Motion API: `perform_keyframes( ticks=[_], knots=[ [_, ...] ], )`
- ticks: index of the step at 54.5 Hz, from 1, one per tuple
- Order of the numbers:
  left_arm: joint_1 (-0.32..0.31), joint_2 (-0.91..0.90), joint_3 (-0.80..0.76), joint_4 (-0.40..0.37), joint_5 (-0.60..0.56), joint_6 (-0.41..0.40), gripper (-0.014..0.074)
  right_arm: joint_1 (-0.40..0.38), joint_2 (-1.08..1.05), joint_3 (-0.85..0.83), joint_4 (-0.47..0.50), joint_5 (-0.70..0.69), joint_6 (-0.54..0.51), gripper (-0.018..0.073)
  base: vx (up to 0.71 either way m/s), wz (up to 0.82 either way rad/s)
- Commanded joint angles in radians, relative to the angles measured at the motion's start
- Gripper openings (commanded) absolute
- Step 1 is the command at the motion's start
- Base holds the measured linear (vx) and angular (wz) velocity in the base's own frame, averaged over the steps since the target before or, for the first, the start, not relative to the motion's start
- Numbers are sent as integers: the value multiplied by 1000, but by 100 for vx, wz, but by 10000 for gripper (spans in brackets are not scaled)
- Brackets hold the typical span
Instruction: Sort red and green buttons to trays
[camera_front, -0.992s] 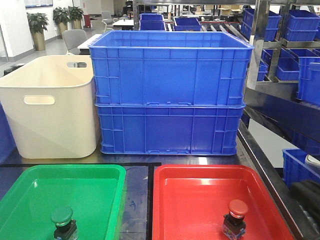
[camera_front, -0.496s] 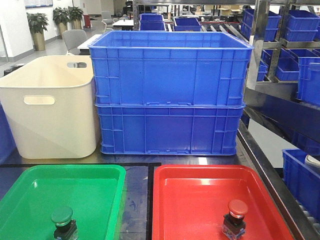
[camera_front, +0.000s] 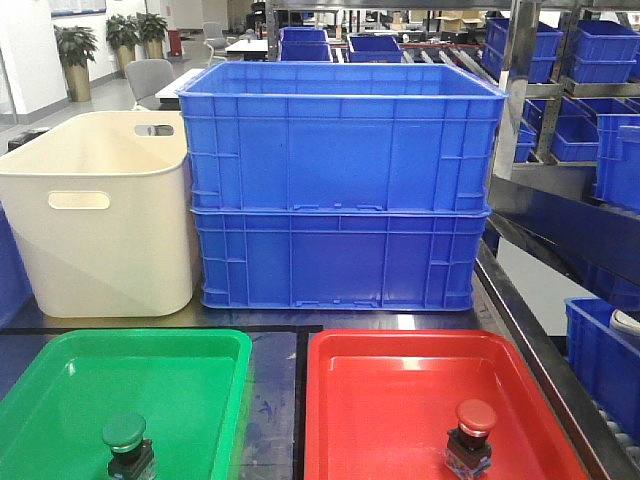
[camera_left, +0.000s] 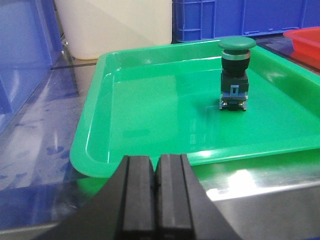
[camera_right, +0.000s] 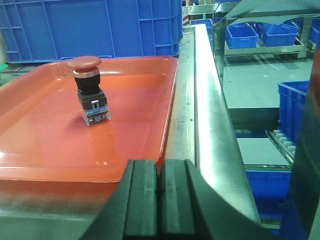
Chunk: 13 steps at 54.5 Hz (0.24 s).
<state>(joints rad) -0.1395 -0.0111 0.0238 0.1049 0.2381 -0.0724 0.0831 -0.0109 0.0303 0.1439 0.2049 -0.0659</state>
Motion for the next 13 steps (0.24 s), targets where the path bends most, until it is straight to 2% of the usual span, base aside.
perform_keyframes(
  ticks=[1, 13],
  knots=[
    [0, -3, -29, -6, -81, -1, -6, -6, -5, 7, -6, -79, -12, -8, 0, 0],
    [0, -3, -29, -6, -81, -1, -6, -6, -5, 7, -6, -79, -12, -8, 0, 0]
  ],
)
